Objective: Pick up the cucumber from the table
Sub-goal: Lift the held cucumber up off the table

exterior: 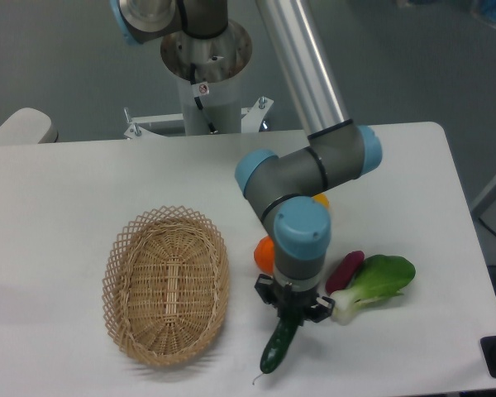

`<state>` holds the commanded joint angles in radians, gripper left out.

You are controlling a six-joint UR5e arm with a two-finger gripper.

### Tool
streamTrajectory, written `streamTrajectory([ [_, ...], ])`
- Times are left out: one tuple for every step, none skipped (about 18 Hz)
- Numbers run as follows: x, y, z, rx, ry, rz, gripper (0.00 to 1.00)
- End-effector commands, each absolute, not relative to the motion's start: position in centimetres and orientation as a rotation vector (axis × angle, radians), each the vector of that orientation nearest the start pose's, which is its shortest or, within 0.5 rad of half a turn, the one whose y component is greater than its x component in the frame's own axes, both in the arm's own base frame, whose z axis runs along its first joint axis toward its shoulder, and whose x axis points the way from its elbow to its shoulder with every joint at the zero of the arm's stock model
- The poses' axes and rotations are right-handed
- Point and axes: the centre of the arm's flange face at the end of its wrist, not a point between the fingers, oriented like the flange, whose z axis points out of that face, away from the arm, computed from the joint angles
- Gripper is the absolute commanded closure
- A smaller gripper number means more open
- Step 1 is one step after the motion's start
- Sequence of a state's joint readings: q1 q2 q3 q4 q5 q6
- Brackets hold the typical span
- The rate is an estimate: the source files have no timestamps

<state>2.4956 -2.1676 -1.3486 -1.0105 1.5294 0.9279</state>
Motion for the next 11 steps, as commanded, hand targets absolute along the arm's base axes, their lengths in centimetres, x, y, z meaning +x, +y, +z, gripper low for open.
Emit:
streamTrajectory([
  [-50.1, 53.7, 30.1, -2.999, 0.046, 0.185, 0.86],
  [-51.1, 52.7, 31.1, -3.000, 0.104, 0.194, 0.86],
  [-52.2, 51.3, 32.1, -2.995, 0.146, 0.211, 0.86],
  [-53.0, 50.2, 32.6, -2.995, 0.183, 0.213, 0.86],
  [-53.7, 49.2, 33.0, -2.996, 0.214, 0.213, 0.86],
  [-54.4, 48.1, 33.1, -3.003, 0.235, 0.204, 0.86],
  [-54.8, 47.3, 33.5, -3.005, 0.274, 0.204, 0.86],
  [-55.2, 46.4, 34.0, -3.004, 0.323, 0.210, 0.86],
  [-55.5, 45.7, 34.4, -3.003, 0.369, 0.215, 0.86],
  [-56.0, 44.7, 34.8, -3.005, 0.395, 0.211, 0.86],
  [-56.3, 44.0, 35.0, -3.011, 0.403, 0.203, 0.86],
])
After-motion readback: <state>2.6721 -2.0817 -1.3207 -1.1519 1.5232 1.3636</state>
